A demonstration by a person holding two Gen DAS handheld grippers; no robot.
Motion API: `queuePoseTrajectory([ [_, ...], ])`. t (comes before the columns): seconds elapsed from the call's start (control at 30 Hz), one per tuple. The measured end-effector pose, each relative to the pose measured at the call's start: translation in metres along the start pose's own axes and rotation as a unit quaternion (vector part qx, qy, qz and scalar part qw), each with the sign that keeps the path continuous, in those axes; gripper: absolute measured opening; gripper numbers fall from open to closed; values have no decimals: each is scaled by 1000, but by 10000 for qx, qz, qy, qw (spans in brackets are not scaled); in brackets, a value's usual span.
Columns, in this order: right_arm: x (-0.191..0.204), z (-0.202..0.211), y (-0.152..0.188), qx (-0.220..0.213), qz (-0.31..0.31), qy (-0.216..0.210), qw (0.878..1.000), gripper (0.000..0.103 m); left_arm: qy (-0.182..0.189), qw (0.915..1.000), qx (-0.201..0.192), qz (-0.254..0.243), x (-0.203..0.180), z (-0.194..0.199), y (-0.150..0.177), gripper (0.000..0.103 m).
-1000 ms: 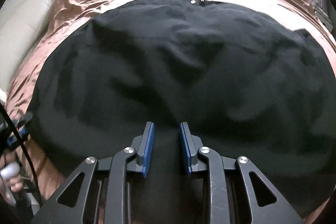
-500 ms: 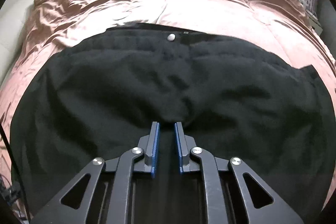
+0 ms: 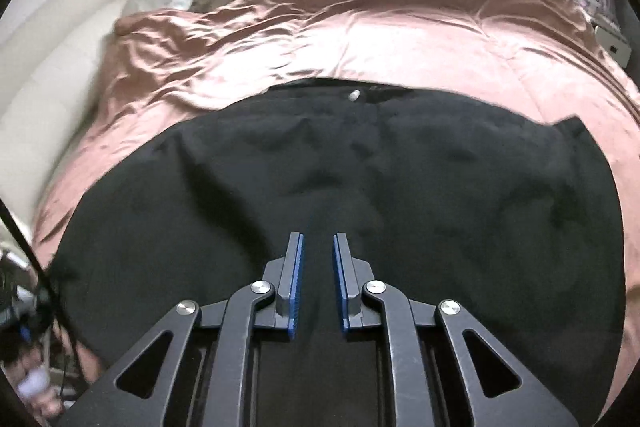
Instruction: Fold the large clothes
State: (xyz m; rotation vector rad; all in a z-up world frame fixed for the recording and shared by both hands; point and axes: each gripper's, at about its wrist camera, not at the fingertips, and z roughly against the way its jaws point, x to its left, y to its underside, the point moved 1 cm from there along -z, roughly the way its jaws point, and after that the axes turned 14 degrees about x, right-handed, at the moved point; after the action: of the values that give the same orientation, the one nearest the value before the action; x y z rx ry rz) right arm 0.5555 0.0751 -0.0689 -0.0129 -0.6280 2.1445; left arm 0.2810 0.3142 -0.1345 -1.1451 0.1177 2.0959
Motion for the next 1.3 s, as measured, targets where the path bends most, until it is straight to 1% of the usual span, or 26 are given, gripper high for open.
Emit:
queuePoseTrajectory([
  [0.1, -2, 7, 28, 122, -33, -223, 9997, 12, 49, 9994, -56, -352, -33, 1, -2, 13],
  [0.17, -7, 9, 46, 136, -97, -382, 9991, 12, 78, 9984, -89, -555, -52, 1, -2, 12],
  [0.2, -7, 8, 57, 138, -92, -397, 9991, 12, 101, 9978, -98, -655, -60, 1, -2, 12],
  [0.27, -11, 6, 69, 166, -139, -470, 9987, 12, 123, 9963, -103, -844, -80, -2, -3, 12],
  [0.33, -16, 4, 83, 179, -227, -719, 9970, 12, 135, 9947, -93, -1017, -98, -4, -5, 12],
  [0.4, -18, 2, 92, 172, -253, -720, 9969, 12, 149, 9932, -89, -1154, -111, -6, -6, 11],
  [0.43, -20, 0, 95, 178, -252, -719, 9969, 12, 164, 9921, -81, -1238, -120, -7, -6, 11],
  [0.5, -22, -6, 101, 216, -278, -572, 9977, 12, 200, 9901, -44, -1388, -135, -10, -7, 11],
  [0.67, -36, -30, 106, 373, -490, -907, 9940, 12, 197, 9834, 155, -1799, -173, -28, -4, 11],
  [0.8, -44, -16, 105, 210, -524, -1140, 9919, 12, 206, 9770, 277, -2102, -203, -44, 0, 11],
  [0.9, -59, 2, 113, 52, -605, -1366, 9888, 12, 224, 9720, 398, -2305, -226, -58, 1, 11],
  [0.97, -72, 13, 116, -108, -754, -1401, 9872, 12, 222, 9681, 505, -2445, -239, -71, 2, 11],
  [1.0, -83, 21, 119, -230, -848, -1453, 9855, 16, 223, 9661, 571, -2507, -246, -79, 5, 11],
  [1.03, -92, 29, 127, -314, -928, -1506, 9837, 23, 226, 9646, 623, -2552, -251, -84, 7, 11],
  [1.1, -115, 47, 137, -546, -1132, -1629, 9786, 70, 230, 9606, 778, -2659, -263, -102, 13, 11],
  [1.2, -139, 65, 150, -832, -1323, -1711, 9728, 71, 233, 9553, 990, -2777, -277, -126, 21, 11],
  [1.3, -166, 83, 169, -1053, -1567, -1772, 9659, 71, 243, 9500, 1240, -2854, -291, -159, 31, 11],
])
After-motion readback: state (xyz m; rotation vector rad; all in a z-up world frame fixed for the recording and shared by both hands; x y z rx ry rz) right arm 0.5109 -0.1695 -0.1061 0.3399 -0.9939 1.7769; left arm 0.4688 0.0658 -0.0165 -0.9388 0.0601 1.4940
